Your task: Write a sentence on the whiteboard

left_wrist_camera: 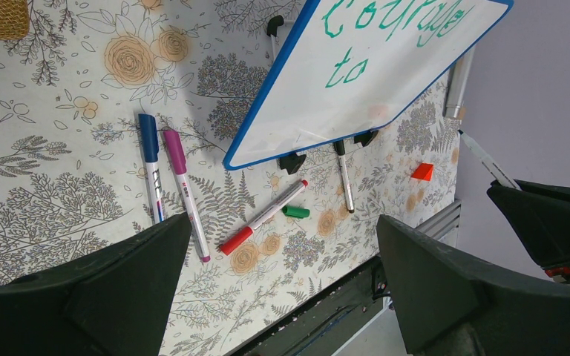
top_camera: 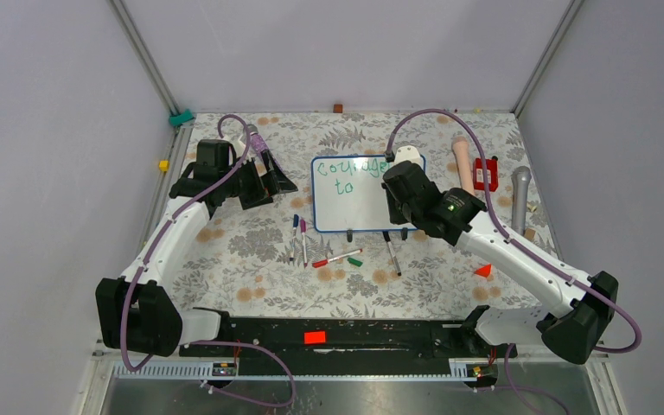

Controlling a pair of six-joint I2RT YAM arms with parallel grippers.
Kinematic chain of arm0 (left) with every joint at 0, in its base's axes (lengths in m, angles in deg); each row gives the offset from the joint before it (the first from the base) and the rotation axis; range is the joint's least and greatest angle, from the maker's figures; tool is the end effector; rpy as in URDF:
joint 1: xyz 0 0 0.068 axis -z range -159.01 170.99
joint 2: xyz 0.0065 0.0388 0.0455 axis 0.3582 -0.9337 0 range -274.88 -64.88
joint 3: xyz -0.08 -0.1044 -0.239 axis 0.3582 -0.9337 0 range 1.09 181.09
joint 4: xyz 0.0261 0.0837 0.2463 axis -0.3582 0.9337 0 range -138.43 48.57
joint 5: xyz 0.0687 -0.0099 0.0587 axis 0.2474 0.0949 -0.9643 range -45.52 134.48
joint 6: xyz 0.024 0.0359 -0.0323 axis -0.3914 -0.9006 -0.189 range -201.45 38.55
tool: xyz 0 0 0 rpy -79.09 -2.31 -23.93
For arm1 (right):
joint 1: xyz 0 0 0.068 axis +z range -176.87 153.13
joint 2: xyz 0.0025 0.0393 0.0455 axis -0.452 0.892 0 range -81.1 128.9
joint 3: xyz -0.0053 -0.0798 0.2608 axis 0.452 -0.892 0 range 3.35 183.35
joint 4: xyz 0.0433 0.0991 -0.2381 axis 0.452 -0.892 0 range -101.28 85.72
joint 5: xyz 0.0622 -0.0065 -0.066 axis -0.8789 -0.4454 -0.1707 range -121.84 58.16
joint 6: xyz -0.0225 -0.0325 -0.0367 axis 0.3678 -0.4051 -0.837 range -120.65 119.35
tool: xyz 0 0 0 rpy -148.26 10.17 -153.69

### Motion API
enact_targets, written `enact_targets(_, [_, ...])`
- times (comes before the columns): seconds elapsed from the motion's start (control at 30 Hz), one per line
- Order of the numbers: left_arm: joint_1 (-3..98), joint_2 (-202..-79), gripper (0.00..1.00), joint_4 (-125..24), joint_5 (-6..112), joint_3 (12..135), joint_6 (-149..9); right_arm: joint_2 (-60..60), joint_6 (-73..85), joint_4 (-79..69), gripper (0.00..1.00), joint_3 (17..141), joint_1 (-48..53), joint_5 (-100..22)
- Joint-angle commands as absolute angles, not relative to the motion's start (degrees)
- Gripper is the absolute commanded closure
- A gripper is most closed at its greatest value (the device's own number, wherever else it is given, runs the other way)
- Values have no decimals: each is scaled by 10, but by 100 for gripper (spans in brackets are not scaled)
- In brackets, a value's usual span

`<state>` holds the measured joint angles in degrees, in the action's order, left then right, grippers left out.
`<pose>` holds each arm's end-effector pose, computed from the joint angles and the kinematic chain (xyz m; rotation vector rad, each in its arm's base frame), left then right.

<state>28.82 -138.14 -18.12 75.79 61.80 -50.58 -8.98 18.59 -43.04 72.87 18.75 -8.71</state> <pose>0.2676 -0.0555 0.3007 -0.1890 2.3747 -0.9673 0.1964 0.1808 0.3430 -0.3066 2.2072 0.1546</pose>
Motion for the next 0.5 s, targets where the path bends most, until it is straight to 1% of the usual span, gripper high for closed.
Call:
enact_targets(0.0, [290,-1381,2,-200,757,633,-513,-98,181,-432,100,744,185,-66])
enact_targets(0.47, [289,-1381,2,-200,758,637,-512,-97,181,-432,100,743,185,-66])
